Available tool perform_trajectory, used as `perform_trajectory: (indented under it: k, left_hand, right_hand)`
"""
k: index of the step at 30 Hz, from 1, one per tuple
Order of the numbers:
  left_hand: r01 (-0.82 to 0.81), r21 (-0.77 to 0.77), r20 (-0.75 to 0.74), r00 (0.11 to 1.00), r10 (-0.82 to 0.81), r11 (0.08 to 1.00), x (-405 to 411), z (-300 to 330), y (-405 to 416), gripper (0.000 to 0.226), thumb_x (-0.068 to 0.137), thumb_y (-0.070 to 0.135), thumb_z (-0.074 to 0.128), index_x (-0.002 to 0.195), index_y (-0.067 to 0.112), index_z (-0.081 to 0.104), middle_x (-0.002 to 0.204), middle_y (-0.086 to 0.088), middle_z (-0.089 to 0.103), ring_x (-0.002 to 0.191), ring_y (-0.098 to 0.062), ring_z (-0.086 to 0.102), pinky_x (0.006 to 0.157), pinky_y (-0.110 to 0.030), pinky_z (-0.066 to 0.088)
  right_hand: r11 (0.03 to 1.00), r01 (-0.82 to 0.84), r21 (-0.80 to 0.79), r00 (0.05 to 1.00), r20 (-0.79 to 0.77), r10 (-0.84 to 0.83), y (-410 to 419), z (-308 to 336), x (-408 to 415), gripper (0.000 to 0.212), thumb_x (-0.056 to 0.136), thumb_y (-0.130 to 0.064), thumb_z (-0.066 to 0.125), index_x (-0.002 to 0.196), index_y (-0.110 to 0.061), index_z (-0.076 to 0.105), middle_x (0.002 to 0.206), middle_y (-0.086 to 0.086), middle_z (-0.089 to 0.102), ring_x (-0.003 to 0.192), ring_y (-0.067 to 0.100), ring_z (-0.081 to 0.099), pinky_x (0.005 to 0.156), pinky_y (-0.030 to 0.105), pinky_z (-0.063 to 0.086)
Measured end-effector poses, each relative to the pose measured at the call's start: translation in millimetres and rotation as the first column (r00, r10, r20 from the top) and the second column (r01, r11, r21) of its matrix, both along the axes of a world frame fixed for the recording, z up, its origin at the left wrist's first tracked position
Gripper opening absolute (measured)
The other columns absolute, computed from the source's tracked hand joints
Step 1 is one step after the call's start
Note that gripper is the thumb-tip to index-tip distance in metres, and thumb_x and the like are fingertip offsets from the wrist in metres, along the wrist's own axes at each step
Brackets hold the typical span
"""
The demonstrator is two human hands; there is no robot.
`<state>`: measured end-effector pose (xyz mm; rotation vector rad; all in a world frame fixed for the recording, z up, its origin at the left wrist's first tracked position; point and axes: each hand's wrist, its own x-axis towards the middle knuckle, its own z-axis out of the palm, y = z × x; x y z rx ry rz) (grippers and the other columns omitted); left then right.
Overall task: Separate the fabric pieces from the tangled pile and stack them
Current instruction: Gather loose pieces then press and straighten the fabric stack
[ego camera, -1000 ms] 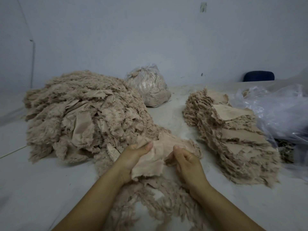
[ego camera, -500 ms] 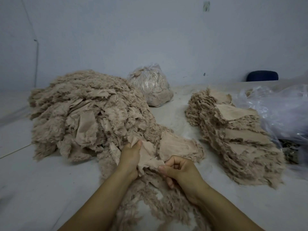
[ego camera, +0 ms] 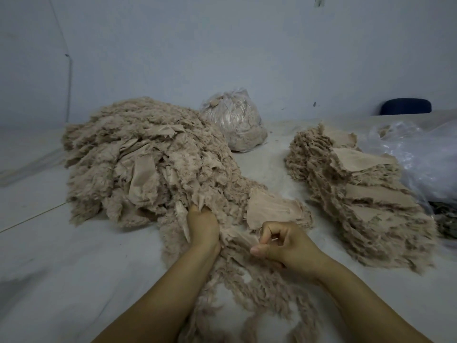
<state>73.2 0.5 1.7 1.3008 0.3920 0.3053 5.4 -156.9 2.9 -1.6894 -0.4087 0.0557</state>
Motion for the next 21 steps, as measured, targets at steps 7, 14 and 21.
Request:
perform_trajectory:
  k: [7,14,21]
  left_hand:
    - [0.224,0.091,-0.176,0.963,-0.205,0.97,-9,-4,-10,0.03,0.096,0.0,0.028,0.112,0.006,0.053,0.091,-0.012,0.062,0.082,-0.029,0.062,0.075,-0.041,0.054]
    - [0.063,-0.041,-0.011,0.998,-0.063,0.997,-11,-2,-15,0.041,0.091,-0.01,0.028,0.113,0.01,0.056,0.08,-0.006,0.062,0.069,-0.021,0.059,0.072,-0.041,0.054]
    - [-0.104,-0.189,-0.015,0.995,0.103,0.977,5,-5,11,0.043,0.095,-0.005,0.033,0.127,0.015,0.052,0.1,-0.007,0.063,0.083,-0.024,0.063,0.072,-0.033,0.054]
  right_hand:
    - [0.924,0.015,0.382,0.995,-0.097,0.023,14,-11,2,0.013,0.085,-0.015,0.058,0.08,-0.006,0.049,0.093,0.011,0.068,0.084,0.017,0.067,0.073,0.026,0.056]
    - [0.925,-0.021,0.378,0.975,-0.197,0.102,24,-15,5,0.021,0.085,-0.022,0.055,0.081,-0.008,0.039,0.056,0.001,0.05,0.045,0.013,0.042,0.051,0.026,0.042]
    - [0.97,-0.078,0.231,0.946,-0.289,0.145,16,-19,-3,0.018,0.098,-0.011,0.047,0.081,-0.01,0.04,0.05,-0.002,0.039,0.041,0.01,0.03,0.045,0.022,0.036]
